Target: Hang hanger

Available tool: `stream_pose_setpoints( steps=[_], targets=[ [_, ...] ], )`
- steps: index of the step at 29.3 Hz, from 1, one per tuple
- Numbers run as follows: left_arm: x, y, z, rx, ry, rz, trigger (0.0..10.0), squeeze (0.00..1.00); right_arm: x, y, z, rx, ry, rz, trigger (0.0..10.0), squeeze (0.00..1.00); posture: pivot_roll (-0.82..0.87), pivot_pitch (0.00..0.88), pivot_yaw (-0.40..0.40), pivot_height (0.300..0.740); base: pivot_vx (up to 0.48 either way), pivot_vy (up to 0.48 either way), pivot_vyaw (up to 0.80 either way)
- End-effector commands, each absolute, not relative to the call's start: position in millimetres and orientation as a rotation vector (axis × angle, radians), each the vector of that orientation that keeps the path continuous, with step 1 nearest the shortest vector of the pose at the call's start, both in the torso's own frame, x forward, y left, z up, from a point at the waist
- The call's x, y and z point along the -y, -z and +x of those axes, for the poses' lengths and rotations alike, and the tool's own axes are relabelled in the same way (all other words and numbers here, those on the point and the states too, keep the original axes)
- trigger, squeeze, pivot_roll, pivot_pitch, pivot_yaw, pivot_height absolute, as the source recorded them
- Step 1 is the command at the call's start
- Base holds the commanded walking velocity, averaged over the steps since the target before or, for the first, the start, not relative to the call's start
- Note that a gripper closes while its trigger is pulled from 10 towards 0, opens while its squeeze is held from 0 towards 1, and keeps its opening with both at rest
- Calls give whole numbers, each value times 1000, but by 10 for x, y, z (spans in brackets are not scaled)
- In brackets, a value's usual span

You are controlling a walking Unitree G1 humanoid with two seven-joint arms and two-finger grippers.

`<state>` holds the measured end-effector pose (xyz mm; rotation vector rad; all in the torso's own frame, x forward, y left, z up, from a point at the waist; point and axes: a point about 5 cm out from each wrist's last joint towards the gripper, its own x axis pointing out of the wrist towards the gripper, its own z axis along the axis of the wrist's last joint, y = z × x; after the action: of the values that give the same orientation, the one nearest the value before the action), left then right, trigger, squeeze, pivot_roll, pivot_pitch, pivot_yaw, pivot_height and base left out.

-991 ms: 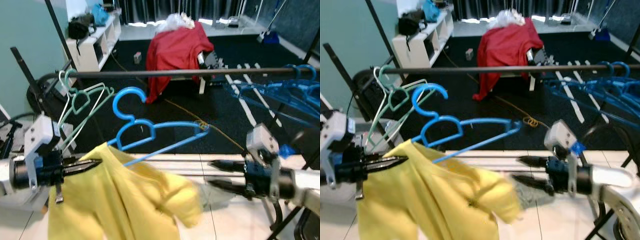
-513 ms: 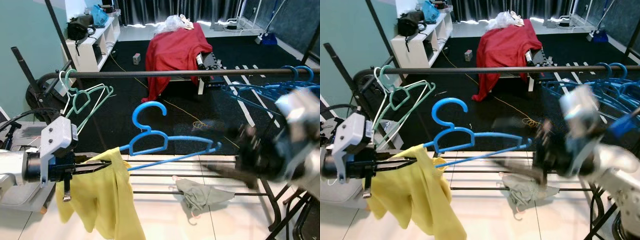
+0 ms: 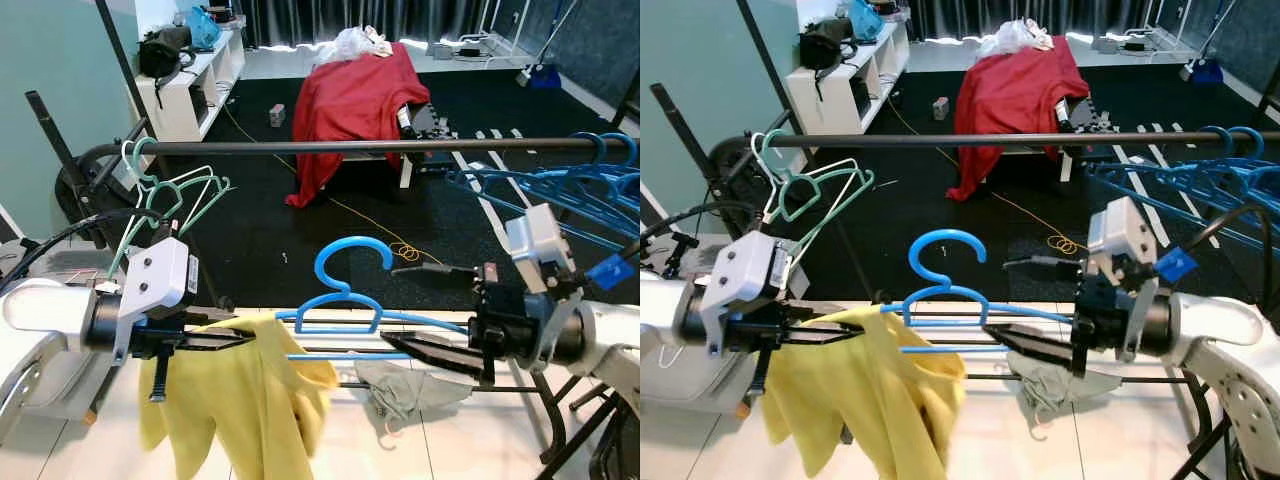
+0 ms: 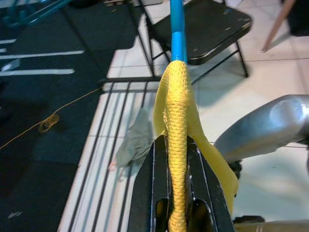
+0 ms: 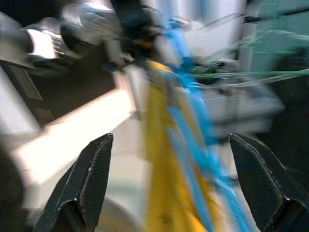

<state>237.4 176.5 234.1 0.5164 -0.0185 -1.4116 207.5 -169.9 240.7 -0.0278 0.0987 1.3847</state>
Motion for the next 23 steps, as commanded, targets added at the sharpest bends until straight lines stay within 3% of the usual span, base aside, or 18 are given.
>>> stream_pose_setpoints(
  steps=[1, 6, 7, 8, 23],
  targets=[
    [-1732, -2366, 2366, 40, 1430, 538, 10000, 0, 1661, -2432, 2020, -103, -1434, -11, 10000, 0, -147, 5, 39, 740, 0, 0, 0],
    [-1671, -2381, 2346, 55, 1474, 543, 10000, 0, 1663, -2383, 2078, -111, -1405, -44, 10000, 0, -148, 4, 39, 740, 0, 0, 0],
    [-1647, -2389, 2344, 61, 1485, 546, 10000, 0, 1652, -2373, 2100, -104, -1401, -46, 1020, 0, -149, 4, 40, 740, 0, 0, 0],
    [-1621, -2405, 2344, 68, 1498, 548, 10000, 0, 1641, -2371, 2109, -97, -1409, -44, 0, 0, -147, 2, 36, 740, 0, 0, 0],
    [-1565, -2454, 2326, 74, 1562, 595, 10000, 0, 1632, -2324, 2103, -136, -1418, -68, 0, 0, -148, 0, 37, 740, 0, 0, 0]
  ],
)
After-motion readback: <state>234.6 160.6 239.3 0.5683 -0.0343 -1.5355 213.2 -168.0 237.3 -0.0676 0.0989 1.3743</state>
